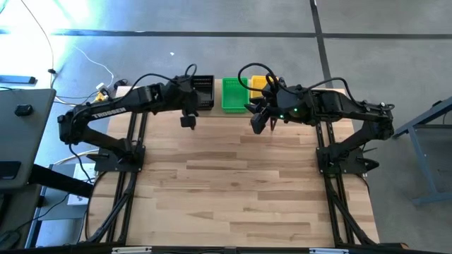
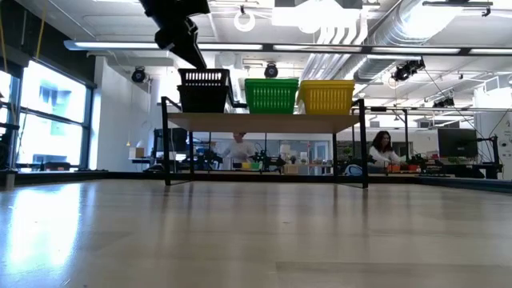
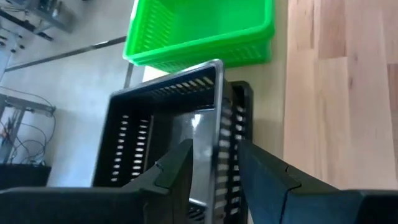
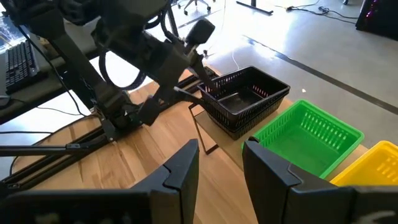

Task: Stack baskets on shelf by color
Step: Stack the black bin on top of the other black bins on the shelf, then return to Home Position

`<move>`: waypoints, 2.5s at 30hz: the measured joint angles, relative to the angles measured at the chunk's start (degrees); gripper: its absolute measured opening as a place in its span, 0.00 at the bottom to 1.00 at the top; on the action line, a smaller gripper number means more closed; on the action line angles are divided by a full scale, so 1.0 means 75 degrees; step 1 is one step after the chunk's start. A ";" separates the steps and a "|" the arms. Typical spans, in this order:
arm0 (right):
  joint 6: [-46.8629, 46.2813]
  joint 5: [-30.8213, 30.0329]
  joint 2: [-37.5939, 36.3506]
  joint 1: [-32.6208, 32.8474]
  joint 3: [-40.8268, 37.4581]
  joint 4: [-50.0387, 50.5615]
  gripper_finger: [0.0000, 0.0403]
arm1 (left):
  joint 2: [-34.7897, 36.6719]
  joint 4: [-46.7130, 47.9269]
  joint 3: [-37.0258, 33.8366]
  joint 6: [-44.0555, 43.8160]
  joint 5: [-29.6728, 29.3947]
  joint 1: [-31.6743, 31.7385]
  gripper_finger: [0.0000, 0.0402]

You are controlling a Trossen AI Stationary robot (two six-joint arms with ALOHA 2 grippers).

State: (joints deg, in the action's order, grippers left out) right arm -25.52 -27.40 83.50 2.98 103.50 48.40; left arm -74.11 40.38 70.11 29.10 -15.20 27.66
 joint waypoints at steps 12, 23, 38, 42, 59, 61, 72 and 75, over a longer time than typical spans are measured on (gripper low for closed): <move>0.0006 0.0006 0.0000 0.0000 0.0000 0.0041 0.27 | 0.0132 0.0013 0.0062 0.0143 -0.0224 -0.0261 0.29; 0.0006 0.0003 0.0000 0.0000 0.0000 0.0087 0.27 | 0.0114 -0.0189 0.0152 0.0239 -0.0823 -0.0029 0.29; 0.0009 -0.0003 0.0000 0.0000 0.0000 0.0360 0.27 | -0.0413 0.0008 0.0149 0.0414 -0.0977 -0.0047 0.29; 0.0020 -0.0003 0.0000 0.0000 0.0000 0.0392 0.27 | -0.0020 -0.0064 0.0149 0.0517 -0.1327 -0.0075 0.29; 0.1057 -0.0150 0.0000 -0.0518 -0.0038 0.1462 0.27 | 0.3107 -0.1554 -0.2499 -0.3627 0.1658 -0.0889 0.29; 0.1154 -0.0102 0.0000 -0.0615 -0.0038 0.1447 0.27 | 0.3568 -0.1924 -0.3079 -0.4003 0.1516 -0.1051 0.29; 0.1411 0.0556 0.0082 -0.1261 -0.0041 0.1416 0.27 | 0.5970 -0.3337 -0.5772 -0.5073 0.0538 -0.2091 0.29; 0.1411 0.0746 0.0036 -0.1378 -0.0041 0.1417 0.27 | 0.6754 -0.3373 -0.6367 -0.5233 0.0514 -0.2227 0.29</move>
State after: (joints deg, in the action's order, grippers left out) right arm -14.93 -21.80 83.77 -7.35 103.20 59.03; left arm -23.45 15.09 22.35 -10.14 -11.35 10.96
